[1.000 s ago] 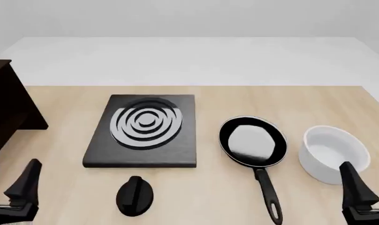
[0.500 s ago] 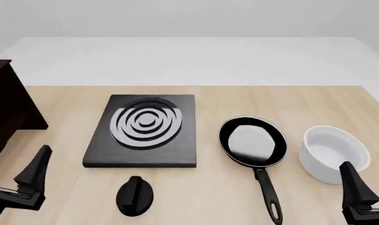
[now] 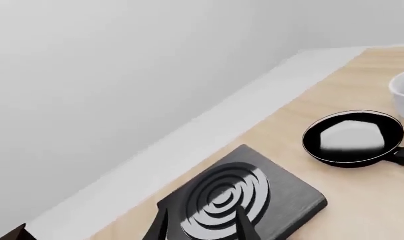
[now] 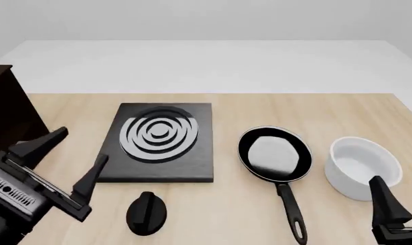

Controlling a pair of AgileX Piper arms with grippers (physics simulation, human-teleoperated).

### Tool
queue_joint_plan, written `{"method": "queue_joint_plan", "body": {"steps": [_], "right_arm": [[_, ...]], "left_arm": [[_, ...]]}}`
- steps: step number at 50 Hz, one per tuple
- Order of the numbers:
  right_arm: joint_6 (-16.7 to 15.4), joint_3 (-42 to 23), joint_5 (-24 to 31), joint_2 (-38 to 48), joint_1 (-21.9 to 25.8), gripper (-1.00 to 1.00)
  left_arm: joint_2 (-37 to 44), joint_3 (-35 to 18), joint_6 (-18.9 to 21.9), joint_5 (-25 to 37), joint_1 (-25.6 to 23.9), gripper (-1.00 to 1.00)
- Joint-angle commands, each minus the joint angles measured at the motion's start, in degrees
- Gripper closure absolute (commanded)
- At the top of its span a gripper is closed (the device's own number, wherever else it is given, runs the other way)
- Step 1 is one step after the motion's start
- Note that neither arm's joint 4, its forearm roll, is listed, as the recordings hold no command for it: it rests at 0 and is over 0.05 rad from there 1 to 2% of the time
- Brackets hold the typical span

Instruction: Put the frying pan under the cabinet shelf.

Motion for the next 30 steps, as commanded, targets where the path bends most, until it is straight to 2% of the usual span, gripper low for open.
{"method": "queue_joint_plan", "body": {"steps": [1, 6, 15, 19, 21, 25, 29, 30], "right_arm": [[0.0, 0.0, 0.0, -0.01, 0.0, -1.0], [0.0, 0.0, 0.0, 0.01, 0.01, -1.0], [0.0, 0.0, 0.0, 0.0, 0.01, -1.0], [0.01, 0.0, 0.0, -0.01, -0.01, -1.0], [0.01, 0.0, 0.0, -0.01, 0.0, -1.0], [0.02, 0.0, -0.01, -0.02, 0.0, -1.0], [0.01, 0.0, 0.0, -0.01, 0.01, -1.0], [0.0, 0.0, 0.0, 0.0, -0.01, -1.0]], "left_arm": [[9.27, -0.11, 8.05, -7.3, -7.36, -1.0], [13.69, 0.03, 10.83, -10.11, -11.29, -1.0], [19.24, -0.14, 15.5, -15.17, -15.17, -1.0], [24.81, 0.24, 18.93, -20.49, -17.09, -1.0], [25.67, -0.52, 17.97, -20.55, -17.25, -1.0], [28.16, -1.04, 18.7, -21.64, -19.59, -1.0], [30.86, -0.86, 20.36, -23.38, -21.29, -1.0], [32.1, -0.07, 22.0, -25.37, -22.46, -1.0]]}}
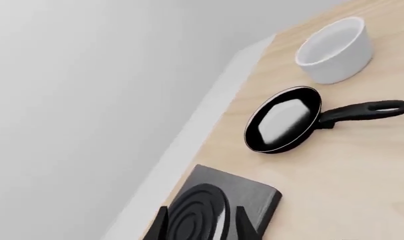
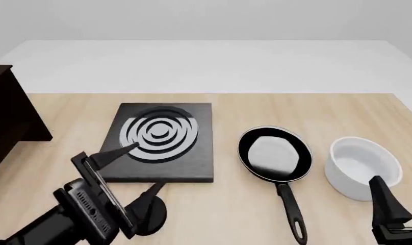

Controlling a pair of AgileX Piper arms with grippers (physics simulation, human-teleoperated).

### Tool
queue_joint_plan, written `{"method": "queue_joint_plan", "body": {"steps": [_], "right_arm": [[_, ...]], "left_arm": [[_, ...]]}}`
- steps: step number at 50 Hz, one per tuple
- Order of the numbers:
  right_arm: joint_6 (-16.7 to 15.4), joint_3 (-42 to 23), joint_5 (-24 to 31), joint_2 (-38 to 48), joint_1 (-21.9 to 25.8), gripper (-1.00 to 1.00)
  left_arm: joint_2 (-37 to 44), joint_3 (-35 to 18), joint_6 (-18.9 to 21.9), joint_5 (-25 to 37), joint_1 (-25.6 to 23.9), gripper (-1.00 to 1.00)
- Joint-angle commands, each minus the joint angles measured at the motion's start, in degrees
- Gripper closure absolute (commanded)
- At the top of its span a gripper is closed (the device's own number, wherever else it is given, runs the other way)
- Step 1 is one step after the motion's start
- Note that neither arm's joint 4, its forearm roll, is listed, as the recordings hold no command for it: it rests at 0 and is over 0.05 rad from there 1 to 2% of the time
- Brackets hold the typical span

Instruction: Put the frying pan under the cabinet shelf.

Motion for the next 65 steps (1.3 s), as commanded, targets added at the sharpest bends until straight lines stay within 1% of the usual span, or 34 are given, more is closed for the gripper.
{"method": "queue_joint_plan", "body": {"steps": [1, 2, 3, 6, 9, 10, 11, 12, 14, 16, 18, 20, 22, 24, 26, 29, 32, 38, 43, 53, 55, 65], "right_arm": [[0.0, 0.0, 0.0, 0.0, 0.01, -1.0], [0.0, 0.0, 0.0, 0.0, 0.01, -1.0], [0.0, 0.0, 0.0, -0.01, 0.0, -1.0], [0.0, 0.0, 0.0, -0.01, -0.01, -1.0], [-0.01, 0.0, 0.0, 0.01, 0.0, -1.0], [0.01, 0.0, 0.0, 0.0, 0.0, -1.0], [0.01, 0.0, 0.0, 0.0, 0.0, -1.0], [-0.01, 0.0, 0.0, -0.01, 0.0, -1.0], [0.0, 0.0, 0.0, 0.0, 0.01, -1.0], [-0.01, 0.0, 0.0, -0.01, 0.0, -1.0], [0.0, 0.0, 0.0, 0.0, -0.01, -1.0], [-0.01, 0.0, 0.0, -0.01, -0.01, -1.0], [0.0, 0.0, 0.0, 0.0, 0.0, -1.0], [-0.01, 0.0, 0.0, -0.01, 0.0, -1.0], [0.02, 0.0, 0.01, 0.01, -0.01, -1.0], [0.01, 0.0, 0.0, 0.0, 0.0, -1.0], [0.0, 0.0, 0.0, 0.01, 0.0, -1.0], [0.0, 0.0, 0.0, 0.0, 0.0, -1.0], [0.0, 0.0, 0.0, 0.01, 0.02, -1.0], [0.0, 0.0, 0.01, 0.02, 0.0, -1.0], [0.01, 0.0, 0.0, -0.01, -0.01, -1.0], [0.0, 0.0, 0.0, 0.01, 0.0, -1.0]], "left_arm": [[9.84, 0.7, 6.28, -8.04, -5.78, -1.0], [9.16, 0.22, 4.98, -6.8, -6.11, -1.0], [8.98, 0.02, 4.69, -6.29, -6.2, -1.0], [11.34, -0.14, 6.17, -7.98, -6.82, -1.0], [16.13, 0.88, 10.99, -13.8, -8.38, -1.0], [21.31, 1.12, 14.58, -19.44, -7.46, -1.0], [21.69, 1.18, 14.58, -19.89, -7.46, -1.0], [22.24, 1.44, 14.46, -19.46, -9.56, -1.0], [21.51, 0.42, 13.8, -17.84, -9.52, -1.0], [23.58, 0.15, 15.77, -18.82, -10.5, -1.0], [23.54, -0.78, 15.65, -17.83, -10.78, -1.0], [26.09, -0.89, 17.7, -19.11, -11.7, -1.0], [25.39, -1.24, 17.14, -18.5, -12.08, -1.0], [26.55, -1.14, 18.38, -18.75, -13.19, -1.0], [26.55, -1.53, 18.02, -18.18, -13.6, -1.0], [28.89, -1.64, 19.34, -19.9, -14.51, -1.0], [28.71, -2.51, 19.61, -18.81, -15.39, -1.0], [30.98, -3.83, 21.78, -18.91, -16.08, -1.0], [30.92, -5.31, 21.6, -16.8, -16.42, -1.0], [33.79, -7.31, 23.3, -16.08, -18.1, -1.0], [33.34, -7.73, 22.72, -15.13, -18.56, -1.0], [37.16, -9.43, 24.81, -16.27, -20.0, -1.0]]}}
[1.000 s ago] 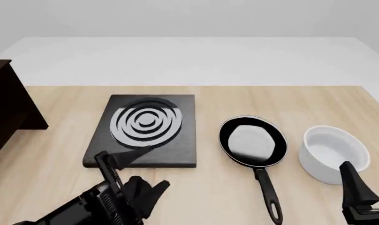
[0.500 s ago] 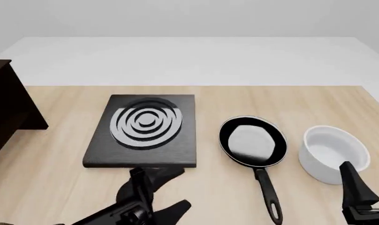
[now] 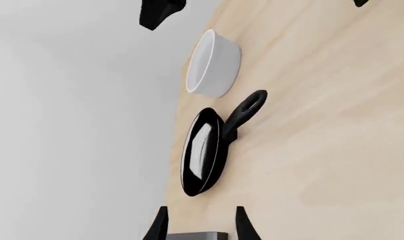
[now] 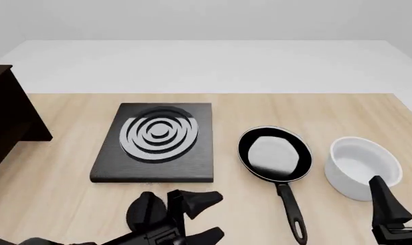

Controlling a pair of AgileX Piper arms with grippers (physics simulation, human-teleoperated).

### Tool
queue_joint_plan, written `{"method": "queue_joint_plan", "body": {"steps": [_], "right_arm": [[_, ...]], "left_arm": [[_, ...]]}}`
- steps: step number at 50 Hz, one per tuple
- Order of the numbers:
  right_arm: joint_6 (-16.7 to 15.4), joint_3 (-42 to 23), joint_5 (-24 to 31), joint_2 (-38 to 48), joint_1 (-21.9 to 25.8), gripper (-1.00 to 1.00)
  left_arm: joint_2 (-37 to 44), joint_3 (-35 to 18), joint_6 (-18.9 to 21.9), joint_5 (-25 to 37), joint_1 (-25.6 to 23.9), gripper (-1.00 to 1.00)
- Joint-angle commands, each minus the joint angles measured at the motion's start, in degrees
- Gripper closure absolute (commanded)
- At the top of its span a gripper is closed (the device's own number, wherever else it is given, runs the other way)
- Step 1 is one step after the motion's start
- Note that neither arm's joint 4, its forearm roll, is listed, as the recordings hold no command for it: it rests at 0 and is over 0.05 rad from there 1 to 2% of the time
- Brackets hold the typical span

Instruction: Put the frying pan under the cabinet shelf.

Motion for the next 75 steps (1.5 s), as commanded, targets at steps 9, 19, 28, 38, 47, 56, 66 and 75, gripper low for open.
{"method": "queue_joint_plan", "body": {"steps": [9, 19, 28, 38, 47, 56, 66, 75], "right_arm": [[0.01, 0.0, 0.0, 0.0, -0.01, -1.0], [-0.01, 0.0, 0.0, 0.01, 0.0, -1.0], [0.0, 0.0, 0.0, -0.01, 0.02, -1.0], [0.01, 0.0, 0.0, -0.01, -0.01, -1.0], [-0.01, 0.0, 0.0, 0.01, 0.0, -1.0], [0.0, 0.0, 0.0, 0.01, 0.01, -1.0], [-0.01, 0.0, -0.01, -0.01, 0.0, -1.0], [-0.01, 0.0, 0.0, 0.0, 0.0, -1.0]], "left_arm": [[4.91, -3.99, 2.16, 0.53, -2.83, -1.0], [6.63, -6.14, 2.12, 2.49, -3.52, -1.0], [8.14, -7.98, 1.98, 3.47, -4.35, -1.0], [11.07, -10.65, 2.53, 4.07, -5.01, -1.0], [13.89, -12.89, 3.83, 4.77, -5.4, -1.0], [18.13, -16.22, 5.0, 5.2, -5.0, -1.0], [19.74, -18.95, 5.29, 7.08, -4.34, -1.0], [20.16, -21.02, 5.91, 9.1, -4.13, -1.0]]}}
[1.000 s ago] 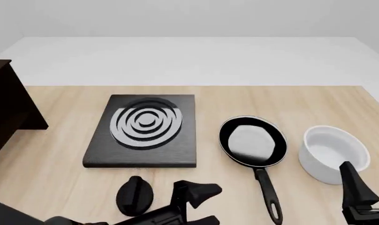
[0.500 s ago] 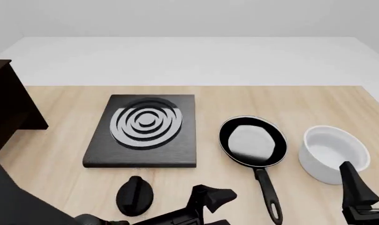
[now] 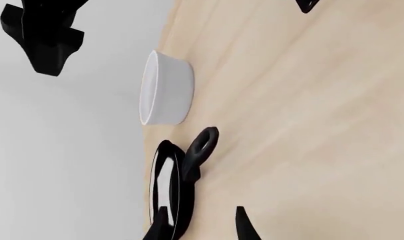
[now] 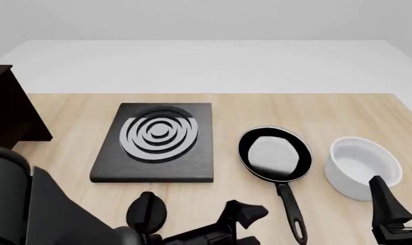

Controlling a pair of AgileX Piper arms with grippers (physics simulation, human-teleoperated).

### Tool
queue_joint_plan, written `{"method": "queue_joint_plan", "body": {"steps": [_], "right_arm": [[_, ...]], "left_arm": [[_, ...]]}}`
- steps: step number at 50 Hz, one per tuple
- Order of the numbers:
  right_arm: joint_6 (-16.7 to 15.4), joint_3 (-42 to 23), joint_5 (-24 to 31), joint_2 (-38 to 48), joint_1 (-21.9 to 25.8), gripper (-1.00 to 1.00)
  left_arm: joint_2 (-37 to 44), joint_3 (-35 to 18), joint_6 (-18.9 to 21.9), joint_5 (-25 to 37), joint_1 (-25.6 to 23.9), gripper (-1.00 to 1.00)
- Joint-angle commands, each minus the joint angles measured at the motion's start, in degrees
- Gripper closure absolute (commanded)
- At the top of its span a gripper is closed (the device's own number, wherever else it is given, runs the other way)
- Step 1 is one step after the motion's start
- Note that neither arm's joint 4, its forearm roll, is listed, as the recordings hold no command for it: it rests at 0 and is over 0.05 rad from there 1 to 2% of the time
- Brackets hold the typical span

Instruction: Put the frying pan under the cabinet shelf.

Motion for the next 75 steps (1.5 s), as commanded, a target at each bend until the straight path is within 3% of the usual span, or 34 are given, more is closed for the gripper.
{"method": "queue_joint_plan", "body": {"steps": [1, 75], "right_arm": [[0.0, 0.0, 0.0, 0.0, 0.0, -1.0], [0.0, 0.13, -0.03, -0.09, 0.18, -1.0]], "left_arm": [[1.25, -2.9, 0.85, 2.23, 0.36, -1.0], [14.74, -20.39, 3.68, 11.44, 0.18, -1.0]]}}
